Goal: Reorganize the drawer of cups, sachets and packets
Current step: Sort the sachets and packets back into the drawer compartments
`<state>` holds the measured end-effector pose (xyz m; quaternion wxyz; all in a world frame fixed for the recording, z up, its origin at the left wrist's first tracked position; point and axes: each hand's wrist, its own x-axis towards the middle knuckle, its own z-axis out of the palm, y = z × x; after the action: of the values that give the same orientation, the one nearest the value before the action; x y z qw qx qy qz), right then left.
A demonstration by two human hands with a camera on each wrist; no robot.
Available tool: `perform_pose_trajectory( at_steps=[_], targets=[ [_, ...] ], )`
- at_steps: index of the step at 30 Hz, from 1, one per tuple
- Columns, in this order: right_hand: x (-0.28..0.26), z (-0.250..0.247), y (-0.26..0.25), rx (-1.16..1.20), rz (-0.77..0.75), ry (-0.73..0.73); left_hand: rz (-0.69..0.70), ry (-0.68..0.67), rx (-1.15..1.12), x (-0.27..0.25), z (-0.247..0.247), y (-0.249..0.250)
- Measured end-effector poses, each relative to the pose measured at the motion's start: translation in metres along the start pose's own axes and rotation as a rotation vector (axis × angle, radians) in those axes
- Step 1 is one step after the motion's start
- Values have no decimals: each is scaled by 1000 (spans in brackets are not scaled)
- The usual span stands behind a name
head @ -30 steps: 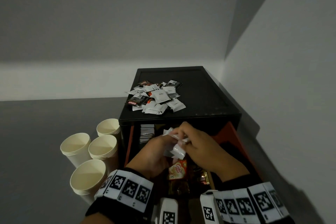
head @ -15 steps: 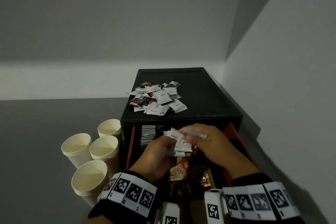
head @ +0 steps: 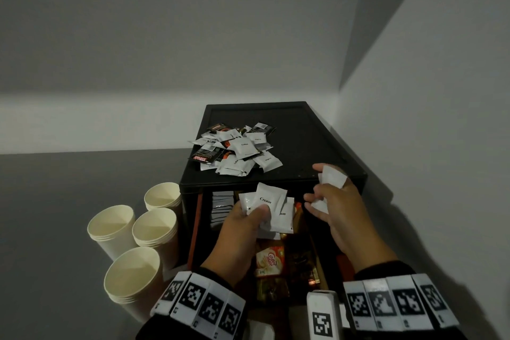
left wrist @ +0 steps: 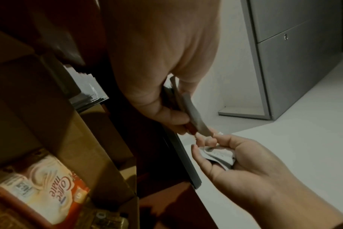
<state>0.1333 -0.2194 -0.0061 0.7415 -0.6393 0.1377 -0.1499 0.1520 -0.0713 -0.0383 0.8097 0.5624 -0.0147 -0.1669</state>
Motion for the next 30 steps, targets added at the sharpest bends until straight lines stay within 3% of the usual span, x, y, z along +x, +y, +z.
perform_pose_trajectory(
  at_steps=[3, 6, 8, 11, 16, 22, 25, 30],
  targets=[
    [-1, 1, -3, 12, 74, -41, 94, 100, 121, 3, -1, -6],
    [-7, 12, 2, -226, 134, -151, 240, 128, 290, 5, -1, -14],
    [-10, 22, 13, -404, 105, -205, 320, 96, 367, 5, -1, -19],
    [-13, 29, 23, -546, 12, -173, 366, -3, 404, 2, -1, -21],
    [-14, 28, 23, -475, 72, -162, 372, -70, 541, 4, -1, -28],
    [-7, 20, 15, -97, 262, -148, 298, -36, 370, 6, -4, -26],
    [-4, 11, 11, 62, 288, -135, 239, -31, 290, 5, -4, -21],
    [4, 2, 12, -60, 228, -102, 168, -8, 155, 5, -2, -19]
  ],
)
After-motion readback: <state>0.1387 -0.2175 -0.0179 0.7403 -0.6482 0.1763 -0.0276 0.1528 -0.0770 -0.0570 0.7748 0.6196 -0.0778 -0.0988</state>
